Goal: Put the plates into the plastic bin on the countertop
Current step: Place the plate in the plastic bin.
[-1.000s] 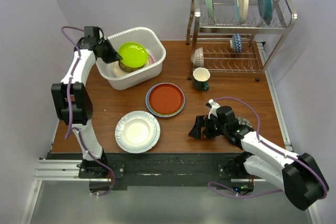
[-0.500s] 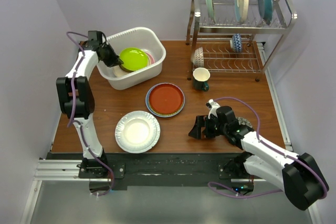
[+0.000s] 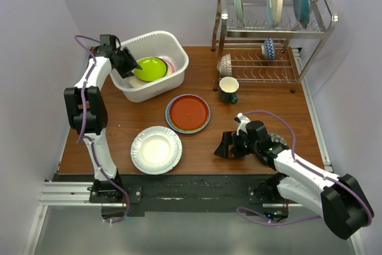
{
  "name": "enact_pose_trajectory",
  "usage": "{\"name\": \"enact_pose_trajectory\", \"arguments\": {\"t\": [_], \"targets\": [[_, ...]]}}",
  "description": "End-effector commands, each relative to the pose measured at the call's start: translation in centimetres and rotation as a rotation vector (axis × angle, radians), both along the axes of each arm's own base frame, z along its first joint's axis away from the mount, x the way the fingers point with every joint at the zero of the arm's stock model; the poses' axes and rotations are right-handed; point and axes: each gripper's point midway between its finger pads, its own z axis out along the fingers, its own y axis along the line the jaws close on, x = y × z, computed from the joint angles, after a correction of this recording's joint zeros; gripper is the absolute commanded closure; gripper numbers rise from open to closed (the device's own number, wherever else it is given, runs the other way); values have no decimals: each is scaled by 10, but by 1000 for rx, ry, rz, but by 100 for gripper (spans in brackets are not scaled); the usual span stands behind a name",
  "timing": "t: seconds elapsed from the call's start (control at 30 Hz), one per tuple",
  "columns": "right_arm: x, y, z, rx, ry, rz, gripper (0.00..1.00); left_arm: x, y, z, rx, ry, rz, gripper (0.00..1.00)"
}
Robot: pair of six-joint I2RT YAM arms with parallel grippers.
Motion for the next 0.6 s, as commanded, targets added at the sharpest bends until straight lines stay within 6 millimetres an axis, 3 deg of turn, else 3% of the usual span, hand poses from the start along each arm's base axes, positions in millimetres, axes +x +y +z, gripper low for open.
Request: {"name": "enact_pose_trajectory", "arguments": {"t": [0.0, 0.07, 0.13, 0.17, 0.33, 0.43, 0.47, 0.57], "targets": [[1, 1, 0, 1, -7, 2, 1, 14, 11, 55, 38, -149, 5, 33], [1, 0, -1, 0, -6, -1, 1, 12, 15, 79, 67, -206, 10, 20], [1, 1, 0, 4, -9, 1, 1, 9, 16, 99, 82, -249, 8, 14], [0, 1, -1, 2, -4, 2, 1, 6, 15, 117, 89, -286, 1, 6], [1, 2, -3, -6, 10, 8, 1, -17, 8, 162, 84, -371, -39, 5], [1, 2, -1, -5, 10, 8, 1, -45, -1, 191, 75, -436, -73, 5], [2, 3, 0, -3, 7, 9, 1, -53, -3, 184, 68, -420, -84, 5], [2, 2, 1, -6, 7, 9, 1, -82, -20, 185, 53, -430, -135, 6]]}}
